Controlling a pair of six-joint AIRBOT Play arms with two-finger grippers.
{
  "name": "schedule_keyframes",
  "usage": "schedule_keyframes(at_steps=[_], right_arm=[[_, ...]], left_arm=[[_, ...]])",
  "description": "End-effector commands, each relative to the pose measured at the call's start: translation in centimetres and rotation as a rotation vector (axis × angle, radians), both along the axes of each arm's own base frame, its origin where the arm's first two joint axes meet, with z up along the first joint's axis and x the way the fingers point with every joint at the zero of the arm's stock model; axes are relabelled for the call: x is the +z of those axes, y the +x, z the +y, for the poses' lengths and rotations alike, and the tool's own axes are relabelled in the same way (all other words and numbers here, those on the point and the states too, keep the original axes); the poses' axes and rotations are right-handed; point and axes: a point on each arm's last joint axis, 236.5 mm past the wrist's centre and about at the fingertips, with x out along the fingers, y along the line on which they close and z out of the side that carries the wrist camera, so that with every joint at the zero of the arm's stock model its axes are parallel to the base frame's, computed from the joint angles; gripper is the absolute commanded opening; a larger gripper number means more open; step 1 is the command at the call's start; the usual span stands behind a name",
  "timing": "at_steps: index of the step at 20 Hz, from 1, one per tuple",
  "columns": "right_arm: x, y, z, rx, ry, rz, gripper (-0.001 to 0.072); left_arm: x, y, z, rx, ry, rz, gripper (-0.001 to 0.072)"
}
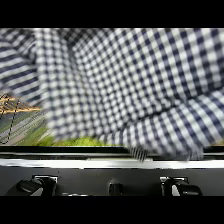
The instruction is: Fold the clothes and pants, and hang the long-sleeved shirts on hangers.
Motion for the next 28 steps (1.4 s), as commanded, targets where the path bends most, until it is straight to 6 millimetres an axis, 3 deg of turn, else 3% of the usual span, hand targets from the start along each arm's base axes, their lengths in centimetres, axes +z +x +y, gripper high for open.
schedule_keyframes(at_steps=[1,3,4,5,7,9,12,15,17,19,20,21,22,23,24,26,28], right_arm=[[-1.0,1.3,0.5,0.023,-0.010,0.053,0.0026],[-3.0,5.2,0.8,0.047,-0.017,0.153,0.0026],[-4.6,7.8,0.9,0.070,-0.012,0.226,0.0026],[-6.5,10.8,1.1,0.095,0.000,0.309,0.0026],[-12.1,17.5,1.6,0.142,-0.001,0.514,0.0026],[-19.2,24.4,1.7,0.181,0.003,0.727,0.0026],[-30.9,33.9,0.9,0.196,0.061,0.987,0.0027],[-43.5,40.1,0.7,0.232,0.203,1.231,0.0028],[-50.5,42.0,1.8,0.271,0.262,1.357,0.0057],[-55.7,42.3,3.6,0.297,0.247,1.452,0.0076],[-57.2,42.0,4.2,0.314,0.227,1.481,0.0100],[-57.9,41.7,4.7,0.326,0.190,1.495,0.0189],[-57.8,41.3,4.9,0.339,0.150,1.493,0.0283],[-57.2,40.9,4.6,0.344,0.133,1.494,0.0476],[-56.4,40.2,4.4,0.360,0.119,1.498,0.0596],[-54.1,37.8,3.0,0.394,0.052,1.511,0.0597],[-52.6,34.4,0.0,0.355,-0.086,1.559,0.0620]], left_arm=[[1.4,-0.6,0.5,0.010,-0.034,-0.054,0.0018],[0.3,2.4,0.0,0.018,-0.054,-0.028,0.0018],[-1.2,4.7,-0.6,0.021,-0.052,0.016,0.0018],[-3.8,7.8,-1.2,0.034,-0.025,0.083,0.0018],[-9.9,14.4,-2.5,0.061,0.037,0.230,0.0018],[-16.8,21.3,-3.3,0.088,0.056,0.393,0.0017],[-28.0,30.7,-2.6,0.160,-0.017,0.630,0.0018],[-40.0,35.6,-3.6,0.146,-0.057,0.864,0.0017],[-46.7,36.3,-4.7,0.123,-0.057,1.006,0.0018],[-51.9,35.6,-6.1,0.084,-0.061,1.147,0.0020],[-53.5,35.0,-6.7,0.061,-0.069,1.206,0.0054],[-54.3,34.6,-6.9,0.052,-0.065,1.235,0.0206],[-54.3,34.4,-6.9,0.050,-0.060,1.241,0.0418],[-53.6,34.3,-6.6,0.050,-0.063,1.235,0.0579],[-52.5,34.2,-6.1,0.053,-0.067,1.224,0.0627],[-49.7,33.3,-4.6,0.055,-0.071,1.213,0.0635],[-47.1,31.3,-2.5,0.083,-0.007,1.212,0.0635]])
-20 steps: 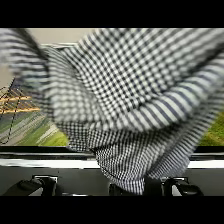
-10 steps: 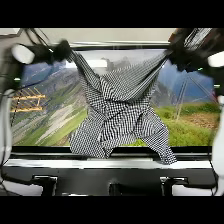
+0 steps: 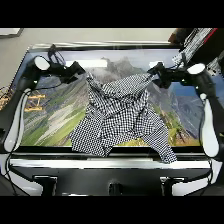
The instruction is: Fold the clothes and pants, and hang the long-sleeved shirts on hangers.
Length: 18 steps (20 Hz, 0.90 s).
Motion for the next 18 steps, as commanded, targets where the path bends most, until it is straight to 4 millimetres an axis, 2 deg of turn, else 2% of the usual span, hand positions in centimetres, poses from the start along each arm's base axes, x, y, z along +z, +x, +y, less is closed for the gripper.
schedule_keyframes(at_steps=[1,3,4,5,7,10,12,15,17,18], right_arm=[[1.4,-6.1,-4.3,0.123,-0.196,0.080,0.0622],[2.1,-10.2,-7.2,0.157,-0.351,0.147,0.0627],[2.2,-12.1,-8.1,0.157,-0.409,0.176,0.0631],[2.3,-13.9,-8.1,0.152,-0.422,0.186,0.0631],[0.9,-18.3,-6.7,0.166,-0.414,0.216,0.0631],[-3.8,-26.2,-3.1,0.236,-0.415,0.261,0.0631],[-6.8,-30.3,-0.4,0.289,-0.415,0.258,0.0631],[-10.1,-34.0,2.6,0.315,-0.390,0.297,0.0631],[-10.9,-34.2,4.3,0.289,-0.347,0.322,0.0634],[-10.7,-33.4,5.5,0.254,-0.293,0.315,0.0635]], left_arm=[[2.7,-3.6,3.3,-0.027,0.114,0.043,0.0637],[3.6,-6.3,5.3,-0.039,0.215,0.080,0.0638],[3.7,-7.8,5.6,-0.047,0.229,0.098,0.0637],[3.7,-9.2,5.6,-0.053,0.228,0.111,0.0638],[2.5,-12.4,5.2,-0.063,0.229,0.140,0.0637],[-0.8,-17.6,3.6,-0.081,0.207,0.178,0.0637],[-2.6,-20.9,1.3,-0.100,0.139,0.193,0.0637],[-4.5,-24.7,-1.3,-0.140,0.084,0.194,0.0637],[-5.7,-26.7,-3.0,-0.159,0.059,0.240,0.0637],[-6.0,-27.5,-3.9,-0.174,0.050,0.258,0.0637]])
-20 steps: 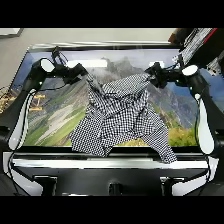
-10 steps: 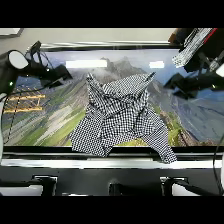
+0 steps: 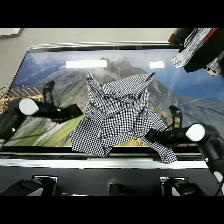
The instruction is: Fold the clothes and pants, and hang the long-sleeved shirts on hangers.
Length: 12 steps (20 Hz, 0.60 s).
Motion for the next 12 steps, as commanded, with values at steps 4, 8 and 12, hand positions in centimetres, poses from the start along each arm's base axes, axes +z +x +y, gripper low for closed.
schedule_keyframes(at_steps=[4,8,12], right_arm=[[-0.5,3.6,6.4,-0.282,0.315,0.025,0.0635],[-3.1,4.0,8.5,-0.324,0.395,0.157,0.0632],[-5.2,4.2,8.9,-0.364,0.404,0.224,0.0284]], left_arm=[[-2.2,-4.5,-5.2,-0.012,-0.079,0.058,0.0637],[-2.6,-4.9,-5.9,0.005,-0.092,0.063,0.0637],[-2.6,-4.9,-5.9,0.005,-0.092,0.063,0.0637]])
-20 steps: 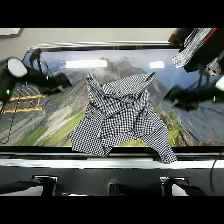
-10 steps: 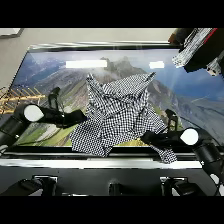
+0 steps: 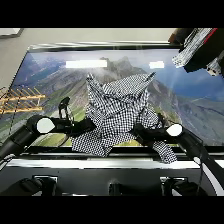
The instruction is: Fold the clothes and pants, and hang the long-sleeved shirts on hangers.
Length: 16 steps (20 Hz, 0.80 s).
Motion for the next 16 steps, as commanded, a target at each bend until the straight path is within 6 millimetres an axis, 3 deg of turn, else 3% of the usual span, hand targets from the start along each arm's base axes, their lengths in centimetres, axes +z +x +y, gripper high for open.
schedule_keyframes(at_steps=[1,4,8,11,16], right_arm=[[-1.1,0.3,0.8,-0.030,0.039,0.049,0.0043],[0.3,-0.6,-0.4,0.013,-0.008,0.040,0.0025],[5.2,-0.9,-3.6,-0.069,-0.033,0.026,0.0025],[8.4,-1.0,-4.1,-0.118,0.000,-0.004,0.0026],[9.5,-1.9,-3.8,-0.134,0.024,0.009,0.0027]], left_arm=[[0.0,-0.1,-0.2,0.007,-0.007,0.000,0.0637],[0.2,-0.3,-0.8,0.013,-0.033,0.018,0.0637],[-0.6,-2.4,-3.2,-0.050,-0.045,0.058,0.0637],[-1.5,-3.9,-6.5,-0.082,-0.089,0.089,0.0637],[-1.8,-5.1,-12.1,-0.036,-0.226,0.123,0.0637]])
